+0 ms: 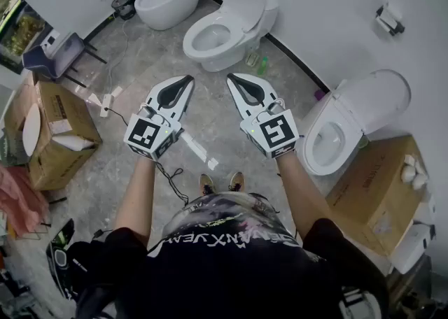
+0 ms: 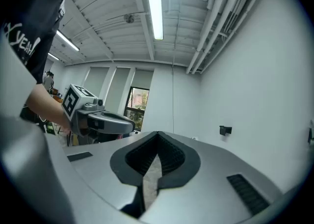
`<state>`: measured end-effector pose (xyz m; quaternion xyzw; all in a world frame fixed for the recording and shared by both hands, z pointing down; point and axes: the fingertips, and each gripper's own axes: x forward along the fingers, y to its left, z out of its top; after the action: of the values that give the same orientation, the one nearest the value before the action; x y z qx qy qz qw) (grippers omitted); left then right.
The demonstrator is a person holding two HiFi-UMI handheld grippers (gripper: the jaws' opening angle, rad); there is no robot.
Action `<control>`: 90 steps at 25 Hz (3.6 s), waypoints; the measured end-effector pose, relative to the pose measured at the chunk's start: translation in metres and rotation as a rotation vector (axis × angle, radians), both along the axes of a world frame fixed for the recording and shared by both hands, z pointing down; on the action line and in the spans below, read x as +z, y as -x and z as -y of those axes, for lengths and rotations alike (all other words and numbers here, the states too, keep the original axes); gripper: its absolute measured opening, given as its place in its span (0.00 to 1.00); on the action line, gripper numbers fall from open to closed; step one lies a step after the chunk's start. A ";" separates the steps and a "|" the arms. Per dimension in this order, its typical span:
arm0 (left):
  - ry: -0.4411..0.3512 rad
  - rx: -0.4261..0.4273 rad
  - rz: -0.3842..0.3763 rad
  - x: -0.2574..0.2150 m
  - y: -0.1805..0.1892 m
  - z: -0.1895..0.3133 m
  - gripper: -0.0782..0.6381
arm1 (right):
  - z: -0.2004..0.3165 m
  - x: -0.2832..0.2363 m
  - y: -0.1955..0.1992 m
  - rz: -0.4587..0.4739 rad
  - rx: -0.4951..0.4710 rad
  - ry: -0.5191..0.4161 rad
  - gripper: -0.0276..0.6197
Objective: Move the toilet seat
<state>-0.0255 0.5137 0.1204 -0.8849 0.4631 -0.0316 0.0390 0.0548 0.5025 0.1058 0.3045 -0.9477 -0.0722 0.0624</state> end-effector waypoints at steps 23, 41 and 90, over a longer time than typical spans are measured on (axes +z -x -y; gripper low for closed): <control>0.006 0.016 0.004 0.004 -0.009 -0.003 0.16 | -0.002 0.017 -0.007 0.034 0.009 0.079 0.05; 0.013 0.054 -0.002 0.011 -0.010 0.005 0.24 | 0.002 0.024 -0.001 0.029 0.011 0.083 0.11; 0.071 0.060 0.063 0.029 -0.022 -0.007 0.84 | -0.002 0.037 -0.027 0.026 -0.072 0.137 0.95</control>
<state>-0.0038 0.5209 0.1496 -0.8979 0.4333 -0.0745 0.0230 0.0822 0.5050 0.1426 0.2663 -0.9615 -0.0056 0.0683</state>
